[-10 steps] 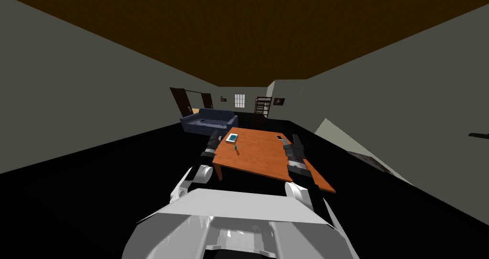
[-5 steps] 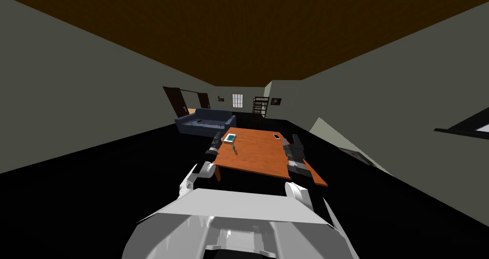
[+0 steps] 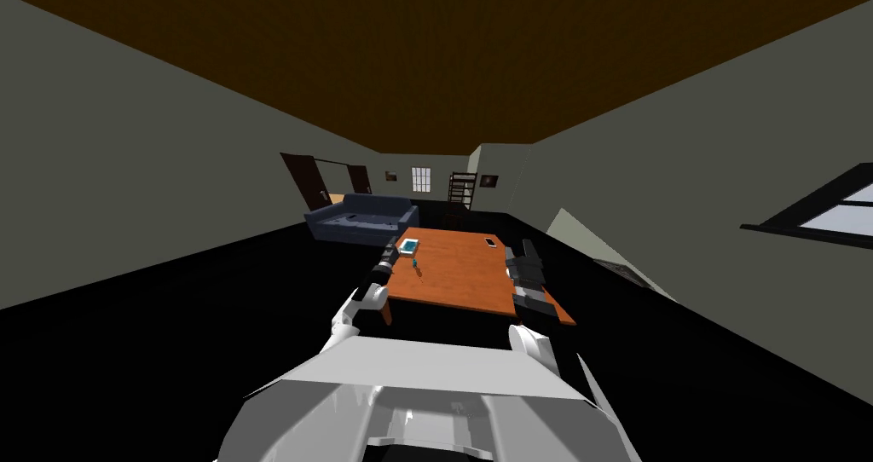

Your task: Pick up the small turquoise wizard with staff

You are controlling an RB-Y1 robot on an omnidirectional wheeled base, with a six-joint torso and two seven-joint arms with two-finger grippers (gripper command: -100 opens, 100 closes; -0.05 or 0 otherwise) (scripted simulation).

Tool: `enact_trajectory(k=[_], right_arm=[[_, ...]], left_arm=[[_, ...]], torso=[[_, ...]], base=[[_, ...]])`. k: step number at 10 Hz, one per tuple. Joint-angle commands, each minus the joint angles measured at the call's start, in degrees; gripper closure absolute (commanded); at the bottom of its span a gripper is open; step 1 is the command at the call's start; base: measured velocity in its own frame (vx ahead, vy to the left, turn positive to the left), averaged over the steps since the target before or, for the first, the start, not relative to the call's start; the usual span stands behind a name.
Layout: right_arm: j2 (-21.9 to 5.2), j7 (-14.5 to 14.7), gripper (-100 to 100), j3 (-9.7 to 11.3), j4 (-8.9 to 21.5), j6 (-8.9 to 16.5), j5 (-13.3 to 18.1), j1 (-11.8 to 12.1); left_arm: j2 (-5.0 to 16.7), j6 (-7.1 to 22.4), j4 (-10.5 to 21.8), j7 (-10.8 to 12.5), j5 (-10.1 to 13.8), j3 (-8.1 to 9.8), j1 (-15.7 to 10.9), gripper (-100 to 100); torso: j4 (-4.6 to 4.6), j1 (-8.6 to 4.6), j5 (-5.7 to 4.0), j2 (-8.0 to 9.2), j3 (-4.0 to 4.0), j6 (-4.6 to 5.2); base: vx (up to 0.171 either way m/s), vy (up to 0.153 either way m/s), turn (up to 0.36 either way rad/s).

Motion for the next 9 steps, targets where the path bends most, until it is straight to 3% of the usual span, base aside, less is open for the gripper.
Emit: enact_trajectory(k=[1, 2, 9], right_arm=[[0.0, 0.0, 0, 0.0, 0.0, 0.0, 0.0, 0.0], [0.0, 0.0, 0, 0.0, 0.0, 0.0, 0.0, 0.0], [0.0, 0.0, 0, 0.0, 0.0, 0.0, 0.0, 0.0]], left_arm=[[-0.2, 1.1, 2.9, -0.4, 1.1, 0.08, -1.7, -100], [-0.2, 1.1, 3.5, -0.4, 1.1, 0.08, -1.7, -100], [-0.6, 4.1, 15.1, -1.0, 5.4, 0.81, -8.6, -100]], torso=[[0.00, 0.00, 0.00, 0.00, 0.00, 0.00], [0.00, -0.01, 0.00, 0.00, 0.00, 0.01], [-0.01, -0.01, 0.00, -0.02, -0.01, -0.01]], base=[[-0.003, -0.011, -0.071], [-0.001, -0.008, -0.038], [0.004, -0.011, -0.042]])
